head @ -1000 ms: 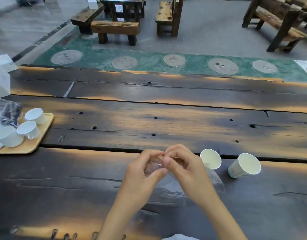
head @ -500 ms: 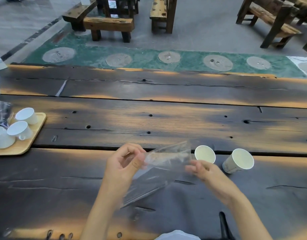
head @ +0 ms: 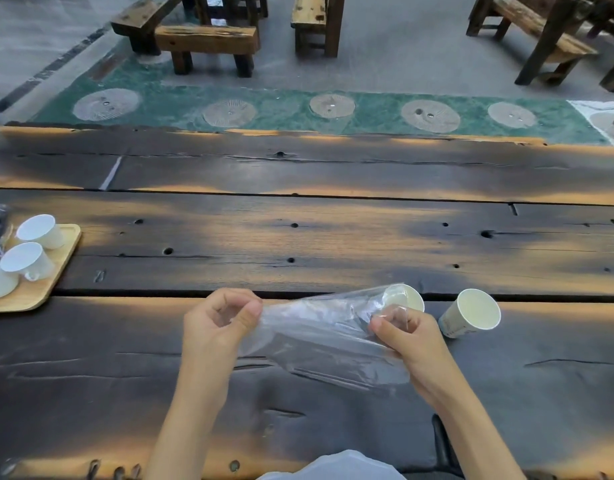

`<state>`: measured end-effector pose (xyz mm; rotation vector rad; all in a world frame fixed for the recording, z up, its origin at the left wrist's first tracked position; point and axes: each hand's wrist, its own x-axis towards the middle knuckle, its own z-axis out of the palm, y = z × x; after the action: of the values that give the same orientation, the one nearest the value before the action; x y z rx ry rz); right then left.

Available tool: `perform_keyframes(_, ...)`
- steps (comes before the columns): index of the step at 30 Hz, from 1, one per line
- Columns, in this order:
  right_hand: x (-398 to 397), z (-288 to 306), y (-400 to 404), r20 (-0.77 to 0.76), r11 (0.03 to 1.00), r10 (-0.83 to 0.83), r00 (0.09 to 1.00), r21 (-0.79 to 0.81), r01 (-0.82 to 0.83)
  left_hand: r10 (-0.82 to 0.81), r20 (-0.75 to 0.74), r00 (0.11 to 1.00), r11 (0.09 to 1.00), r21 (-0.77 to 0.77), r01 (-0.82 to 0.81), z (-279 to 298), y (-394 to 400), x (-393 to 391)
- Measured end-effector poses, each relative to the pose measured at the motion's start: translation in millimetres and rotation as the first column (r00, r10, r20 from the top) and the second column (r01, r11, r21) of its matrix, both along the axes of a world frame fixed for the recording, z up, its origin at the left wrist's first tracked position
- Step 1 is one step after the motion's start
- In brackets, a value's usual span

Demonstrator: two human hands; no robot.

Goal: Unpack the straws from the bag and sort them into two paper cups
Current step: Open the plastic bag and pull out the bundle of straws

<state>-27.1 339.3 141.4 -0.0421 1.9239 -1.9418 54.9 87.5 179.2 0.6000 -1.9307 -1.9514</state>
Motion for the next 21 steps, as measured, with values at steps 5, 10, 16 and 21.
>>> perform_keyframes(5,0.2,1.7,6.7,0.039,1.000,-0.007,0.999,-0.005,0.007,0.010,0.040,0.999,0.999,-0.047,-0.008,-6.4,-2.0,-2.6)
perform_keyframes(10,1.2,2.6,5.4,0.026,0.999,0.038,0.999,0.016,-0.038,-0.206,0.120,0.971,0.665,-0.711,0.229,-12.0,0.4,-7.0)
perform_keyframes(16,8.4,-0.5,-4.7,0.000,0.994,0.101,0.995,0.043,-0.101,-0.256,0.076,0.964,0.389,-0.905,0.174,-24.1,14.5,-17.5)
perform_keyframes(21,8.6,3.8,-3.0,-0.040,0.989,0.127,0.991,0.087,-0.123,-0.167,0.054,0.984,0.627,-0.765,0.149,-29.7,12.2,-23.3)
